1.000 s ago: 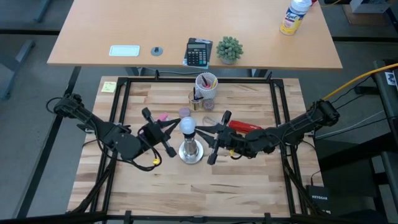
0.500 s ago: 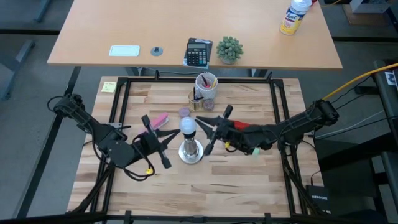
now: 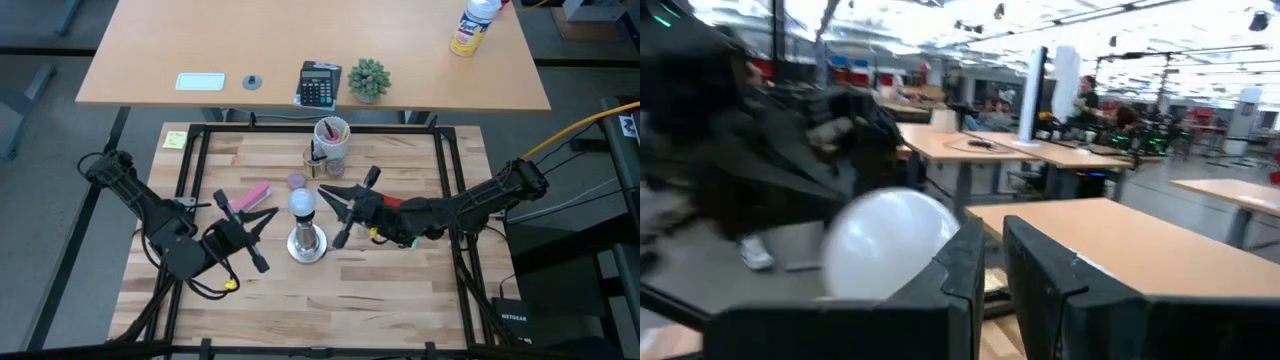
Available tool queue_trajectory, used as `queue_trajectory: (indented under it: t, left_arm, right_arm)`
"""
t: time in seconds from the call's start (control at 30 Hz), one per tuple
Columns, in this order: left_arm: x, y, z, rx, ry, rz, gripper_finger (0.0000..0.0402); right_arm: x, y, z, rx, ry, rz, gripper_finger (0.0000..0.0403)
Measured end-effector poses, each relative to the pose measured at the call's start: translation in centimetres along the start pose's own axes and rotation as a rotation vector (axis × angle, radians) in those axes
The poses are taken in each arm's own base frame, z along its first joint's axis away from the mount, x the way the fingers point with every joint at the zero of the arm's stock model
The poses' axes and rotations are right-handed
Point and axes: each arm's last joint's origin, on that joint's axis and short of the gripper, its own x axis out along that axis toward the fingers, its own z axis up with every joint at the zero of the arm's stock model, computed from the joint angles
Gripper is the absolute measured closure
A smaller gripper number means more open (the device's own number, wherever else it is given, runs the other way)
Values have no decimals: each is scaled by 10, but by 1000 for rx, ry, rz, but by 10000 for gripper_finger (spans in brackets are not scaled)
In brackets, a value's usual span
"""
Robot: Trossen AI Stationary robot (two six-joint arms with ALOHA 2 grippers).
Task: Screw lightbulb
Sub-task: Remove the lightbulb from the lamp socket
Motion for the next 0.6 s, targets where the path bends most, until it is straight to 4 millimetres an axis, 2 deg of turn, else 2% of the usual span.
queue_trajectory:
  t: [0.13, 0.33, 0.43, 0.6]
  left_arm:
    - [-1, 2, 0, 21, 14, 79, 400]
    - [15, 8, -3, 37, 36, 146, 400]
    - [23, 10, -3, 34, 38, 138, 400]
    - [30, 9, -3, 10, 27, 51, 400]
  right_arm:
    - [-11, 8, 6, 16, -25, 92, 355]
    - [-11, 19, 1, 37, -37, 243, 355]
    - [-8, 23, -7, 19, -19, 215, 355]
    - [-7, 22, -6, 12, -18, 142, 355]
